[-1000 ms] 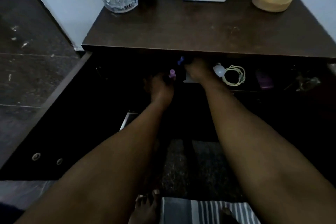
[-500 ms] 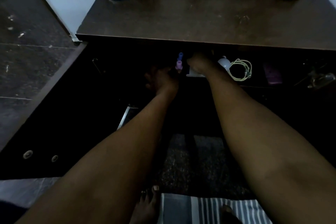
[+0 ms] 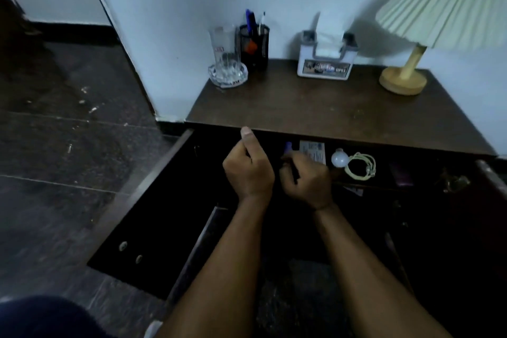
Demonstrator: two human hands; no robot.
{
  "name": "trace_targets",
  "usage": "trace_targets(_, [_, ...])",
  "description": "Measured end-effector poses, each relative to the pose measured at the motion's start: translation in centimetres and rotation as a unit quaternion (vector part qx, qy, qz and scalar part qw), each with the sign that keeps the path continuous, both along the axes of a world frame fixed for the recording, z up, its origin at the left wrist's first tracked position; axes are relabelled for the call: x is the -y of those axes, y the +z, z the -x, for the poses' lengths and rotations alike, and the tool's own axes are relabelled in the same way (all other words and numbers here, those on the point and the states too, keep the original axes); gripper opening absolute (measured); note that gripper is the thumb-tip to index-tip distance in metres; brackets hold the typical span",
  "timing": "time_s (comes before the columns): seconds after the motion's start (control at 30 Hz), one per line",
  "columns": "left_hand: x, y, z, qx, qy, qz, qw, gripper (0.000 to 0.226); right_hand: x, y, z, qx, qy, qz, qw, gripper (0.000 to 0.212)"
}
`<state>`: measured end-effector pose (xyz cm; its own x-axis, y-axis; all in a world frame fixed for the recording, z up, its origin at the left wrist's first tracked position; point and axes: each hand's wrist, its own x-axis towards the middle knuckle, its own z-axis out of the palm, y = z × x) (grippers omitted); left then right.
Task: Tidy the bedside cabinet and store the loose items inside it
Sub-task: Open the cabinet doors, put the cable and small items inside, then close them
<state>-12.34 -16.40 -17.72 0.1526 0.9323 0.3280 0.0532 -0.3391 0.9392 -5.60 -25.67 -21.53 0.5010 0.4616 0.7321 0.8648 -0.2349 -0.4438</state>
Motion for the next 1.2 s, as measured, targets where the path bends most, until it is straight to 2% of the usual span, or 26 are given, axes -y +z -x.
trace_targets(0.07, [-2.0,4.4,-0.4,0.087,0.028,-0.048,0.995,0.041,-1.5,3.2,0.3,0.044,-0.001,-0.045,0.998,0.022])
trace_targets(0.13, [-5.0,8.1,-1.9,0.111,0.032,-0.073,0.991,0.022,-3.9,6.7,0.1,0.076,-0.023,-0.097,0.992,0.019])
trace_targets(0.17, [-6.8,9.9,-2.8,0.089,0.025,-0.064,0.994,0.022,-5.5,8.3,-0.2,0.062,-0.035,-0.116,0.991,0.016])
trace_targets(0.2, [-8.6,11.1,-3.7,0.044,0.011,-0.043,0.998,0.036,-7.3,9.6,-0.8,0.016,-0.036,-0.131,0.991,0.015])
trace_targets(0.27, [-12.4,12.1,-5.2,-0.090,-0.025,0.013,0.996,0.072,-11.2,12.0,-2.3,-0.143,-0.007,-0.153,0.978,0.023])
trace_targets(0.33, [-15.9,11.5,-6.5,-0.198,-0.086,0.021,0.976,0.096,-14.6,13.7,-3.8,-0.271,0.033,-0.158,0.949,0.038])
trace_targets(0.37, [-17.3,11.1,-6.9,-0.217,-0.133,0.018,0.967,0.097,-16.3,14.5,-4.6,-0.297,0.053,-0.147,0.942,0.046])
trace_targets(0.47, [-20.3,9.0,-8.2,-0.246,-0.262,0.025,0.933,0.078,-20.8,14.5,-7.4,-0.303,0.081,-0.072,0.947,0.080])
trace_targets(0.53, [-22.8,6.0,-10.0,-0.258,-0.282,-0.037,0.923,0.071,-22.5,13.7,-8.9,-0.321,0.079,-0.035,0.943,0.103])
trace_targets(0.57, [-23.9,4.6,-10.7,-0.255,-0.265,-0.040,0.929,0.076,-22.8,13.4,-9.3,-0.333,0.091,-0.019,0.938,0.106])
trace_targets(0.67, [-23.3,4.4,-10.7,-0.302,-0.179,-0.058,0.935,0.085,-23.2,12.1,-10.4,-0.356,0.127,0.005,0.926,0.088])
trace_targets(0.73, [-21.6,5.8,-9.9,-0.325,-0.152,-0.050,0.932,0.078,-23.0,12.1,-10.3,-0.358,0.120,0.003,0.926,0.082])
trace_targets(0.87, [-19.6,6.6,-8.4,-0.308,-0.165,-0.044,0.936,0.060,-21.0,13.1,-9.0,-0.354,0.097,-0.005,0.930,0.077])
trace_targets(0.93, [-17.1,7.0,-6.4,-0.278,-0.163,-0.056,0.945,0.061,-18.6,14.0,-7.5,-0.353,0.103,-0.015,0.930,0.075])
trace_targets(1.0, [-13.5,7.7,-3.9,-0.183,-0.156,-0.034,0.970,0.069,-15.5,15.1,-5.3,-0.333,0.106,-0.035,0.936,0.069])
trace_targets(1.1, [-9.1,6.3,0.2,-0.103,-0.136,-0.032,0.985,0.100,-10.1,16.2,-1.3,-0.312,0.133,-0.108,0.935,0.057])
trace_targets(1.13, [-7.7,5.5,1.5,-0.095,-0.132,-0.043,0.986,0.101,-8.4,16.6,-0.2,-0.309,0.143,-0.130,0.931,0.054])
trace_targets(1.2, [-4.5,3.2,5.0,-0.079,-0.112,-0.057,0.989,0.087,-4.4,17.0,1.9,-0.327,0.173,-0.144,0.918,0.049])
